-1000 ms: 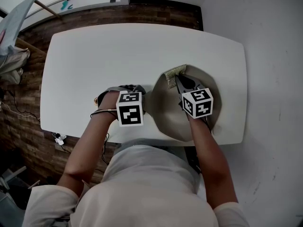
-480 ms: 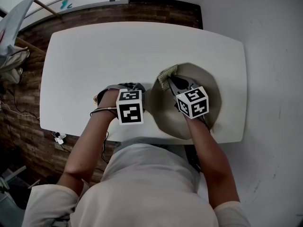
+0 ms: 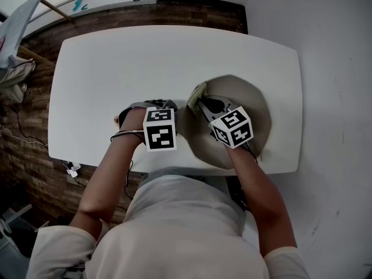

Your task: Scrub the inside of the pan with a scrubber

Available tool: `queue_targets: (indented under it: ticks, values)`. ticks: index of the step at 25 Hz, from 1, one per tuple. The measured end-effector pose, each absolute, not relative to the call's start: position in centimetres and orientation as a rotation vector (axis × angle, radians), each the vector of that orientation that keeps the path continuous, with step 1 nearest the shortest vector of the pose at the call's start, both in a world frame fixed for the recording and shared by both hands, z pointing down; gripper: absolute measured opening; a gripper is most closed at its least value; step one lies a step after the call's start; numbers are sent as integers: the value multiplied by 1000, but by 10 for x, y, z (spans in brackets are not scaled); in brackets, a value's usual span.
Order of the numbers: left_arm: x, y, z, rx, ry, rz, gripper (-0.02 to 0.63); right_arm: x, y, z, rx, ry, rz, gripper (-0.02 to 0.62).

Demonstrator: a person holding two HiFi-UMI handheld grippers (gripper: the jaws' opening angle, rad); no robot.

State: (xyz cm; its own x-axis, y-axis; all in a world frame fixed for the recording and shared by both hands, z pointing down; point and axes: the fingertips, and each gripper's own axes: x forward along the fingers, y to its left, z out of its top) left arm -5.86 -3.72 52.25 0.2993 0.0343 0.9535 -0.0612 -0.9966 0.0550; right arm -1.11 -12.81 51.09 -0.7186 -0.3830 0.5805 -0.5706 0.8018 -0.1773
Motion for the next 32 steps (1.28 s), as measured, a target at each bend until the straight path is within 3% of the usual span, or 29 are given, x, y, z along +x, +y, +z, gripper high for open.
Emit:
queue_targets:
  ticks: [32]
  values:
    - [-59,-38,524,2426,-104,1851,279,-29,-37,509,140,-2499,240,26]
